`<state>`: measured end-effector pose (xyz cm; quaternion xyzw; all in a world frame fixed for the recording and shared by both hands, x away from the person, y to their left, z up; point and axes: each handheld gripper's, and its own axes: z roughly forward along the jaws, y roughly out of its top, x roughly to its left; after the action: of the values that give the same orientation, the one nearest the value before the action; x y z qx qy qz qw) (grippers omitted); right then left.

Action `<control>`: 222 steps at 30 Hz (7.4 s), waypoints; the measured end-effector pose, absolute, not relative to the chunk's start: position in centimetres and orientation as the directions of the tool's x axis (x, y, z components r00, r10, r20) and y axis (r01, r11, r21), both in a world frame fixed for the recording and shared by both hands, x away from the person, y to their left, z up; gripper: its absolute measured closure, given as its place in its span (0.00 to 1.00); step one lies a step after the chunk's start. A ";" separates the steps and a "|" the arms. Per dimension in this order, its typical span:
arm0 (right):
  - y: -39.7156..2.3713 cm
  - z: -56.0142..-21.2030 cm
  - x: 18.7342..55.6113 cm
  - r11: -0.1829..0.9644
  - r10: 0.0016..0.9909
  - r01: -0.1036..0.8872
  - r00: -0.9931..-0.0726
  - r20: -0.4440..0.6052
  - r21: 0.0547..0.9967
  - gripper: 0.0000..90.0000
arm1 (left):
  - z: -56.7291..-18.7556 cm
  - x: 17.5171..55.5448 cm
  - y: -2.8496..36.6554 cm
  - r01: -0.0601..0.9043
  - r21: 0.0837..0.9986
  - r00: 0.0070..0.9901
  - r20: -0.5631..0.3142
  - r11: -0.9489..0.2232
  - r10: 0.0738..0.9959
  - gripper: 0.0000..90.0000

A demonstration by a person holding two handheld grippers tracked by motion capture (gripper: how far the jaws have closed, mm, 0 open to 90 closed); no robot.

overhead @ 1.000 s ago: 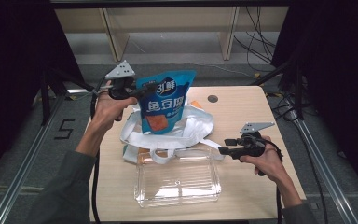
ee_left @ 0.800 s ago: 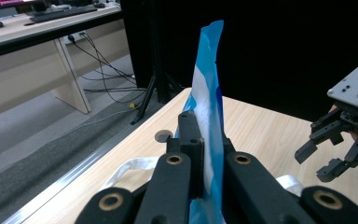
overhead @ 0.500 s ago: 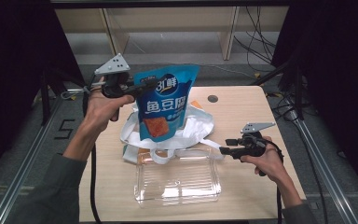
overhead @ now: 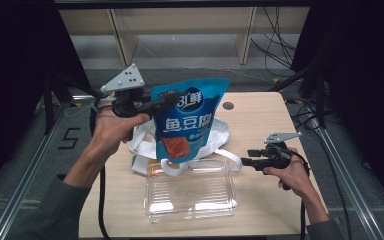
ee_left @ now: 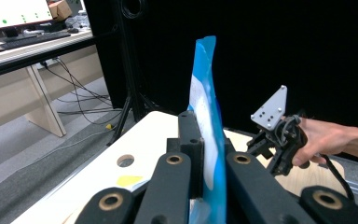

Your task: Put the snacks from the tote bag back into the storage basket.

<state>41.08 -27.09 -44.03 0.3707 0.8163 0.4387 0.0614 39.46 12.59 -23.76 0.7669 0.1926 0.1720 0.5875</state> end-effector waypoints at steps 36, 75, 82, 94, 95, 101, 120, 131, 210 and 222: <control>-30.1 -43.8 40.2 0.292 0.686 0.563 -0.686 0.240 0.773 0.56 | -32.2 38.4 7.2 0.199 0.954 0.917 -0.100 -0.226 0.385 1.00; -30.5 -44.2 39.9 0.301 0.681 0.578 -0.687 0.253 0.759 0.55 | -36.0 41.0 13.1 0.233 0.940 0.906 -0.117 -0.248 0.407 0.88; -30.6 -44.2 39.7 0.302 0.686 0.596 -0.678 0.264 0.745 0.55 | -36.6 40.6 13.6 0.246 0.933 0.910 -0.129 -0.264 0.394 0.82; -30.9 -44.3 39.7 0.318 0.670 0.577 -0.698 0.252 0.752 0.55 | -36.7 39.2 13.5 0.258 0.923 0.914 -0.138 -0.285 0.382 0.63; -30.9 -44.3 39.7 0.321 0.671 0.578 -0.698 0.250 0.750 0.55 | -36.7 39.2 13.5 0.257 0.923 0.915 -0.137 -0.286 0.381 0.62; -30.9 -44.4 39.5 0.299 0.691 0.586 -0.677 0.252 0.754 0.55 | -36.5 38.7 13.9 0.302 0.916 0.893 -0.174 -0.266 0.415 0.47; -31.2 -44.5 39.5 0.296 0.687 0.576 -0.683 0.250 0.762 0.52 | -36.6 37.5 16.4 0.335 0.904 0.872 -0.191 -0.265 0.451 0.38; -31.3 -44.4 39.2 0.291 0.694 0.574 -0.678 0.245 0.765 0.49 | -37.4 37.0 18.6 0.358 0.902 0.838 -0.198 -0.240 0.508 0.37; -29.5 -46.9 30.6 0.305 0.715 0.477 -0.687 0.133 0.824 0.35 | -46.6 28.9 23.7 0.404 0.871 0.703 -0.100 -0.280 0.704 0.29; -29.9 -48.5 27.6 0.341 0.719 0.480 -0.687 0.105 0.808 0.34 | -48.3 27.4 24.0 0.416 0.859 0.693 -0.088 -0.297 0.715 0.28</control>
<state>27.61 -29.93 -48.46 0.3714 0.8074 0.4376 0.1365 27.40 23.97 -48.34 0.7897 0.3580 0.1584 0.4724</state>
